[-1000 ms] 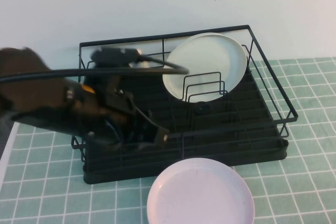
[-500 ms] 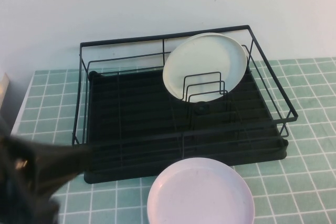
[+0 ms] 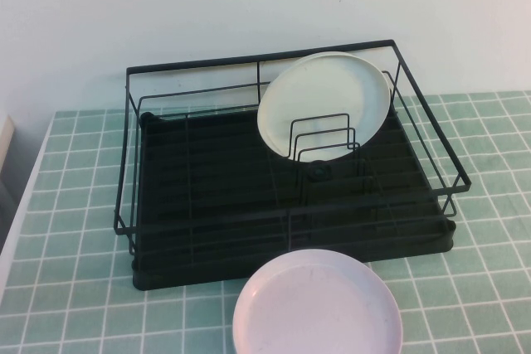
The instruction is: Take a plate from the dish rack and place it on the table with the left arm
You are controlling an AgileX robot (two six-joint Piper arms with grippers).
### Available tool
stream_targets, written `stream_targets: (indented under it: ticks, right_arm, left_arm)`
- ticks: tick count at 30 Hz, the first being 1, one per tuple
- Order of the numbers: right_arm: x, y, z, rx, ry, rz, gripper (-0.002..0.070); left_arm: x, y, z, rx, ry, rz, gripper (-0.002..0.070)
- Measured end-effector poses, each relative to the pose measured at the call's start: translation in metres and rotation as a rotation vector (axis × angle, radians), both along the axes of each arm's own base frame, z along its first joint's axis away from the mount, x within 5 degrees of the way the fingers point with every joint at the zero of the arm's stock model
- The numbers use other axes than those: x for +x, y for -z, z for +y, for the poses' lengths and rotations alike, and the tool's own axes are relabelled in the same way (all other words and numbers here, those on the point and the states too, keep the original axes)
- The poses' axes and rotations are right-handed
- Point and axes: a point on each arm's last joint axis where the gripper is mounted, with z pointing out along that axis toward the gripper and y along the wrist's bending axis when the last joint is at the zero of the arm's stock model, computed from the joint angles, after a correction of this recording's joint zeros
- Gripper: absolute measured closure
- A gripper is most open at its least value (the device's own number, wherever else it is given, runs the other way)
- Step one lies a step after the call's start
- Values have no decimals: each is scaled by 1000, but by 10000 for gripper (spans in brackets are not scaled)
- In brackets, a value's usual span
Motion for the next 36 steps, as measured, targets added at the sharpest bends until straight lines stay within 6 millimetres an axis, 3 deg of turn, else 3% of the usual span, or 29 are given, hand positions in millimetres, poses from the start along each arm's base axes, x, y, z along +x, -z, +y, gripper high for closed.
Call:
stream_targets:
  ticks: [8,14,18,21,27,36]
  right_arm:
    - [0,0,0,0,0,0,680]
    - [0,0,0,0,0,0,680]
    - [0,0,0,0,0,0,680]
    - [0,0,0,0,0,0,680]
    - [0,0,0,0,0,0,680]
    - [0,0,0,0,0,0,680]
  left_arm:
    - [-5,6,2,57,31,42,676]
    - [9,10,12,183,-78,-96,677]
    - [23,25,19,239,-197,-216,677]
    - [29,43,26,250,-310,-336,677]
    - [23,95,40,229,-508,-493,677]
    - [30,185,44,282,-611,-365,677]
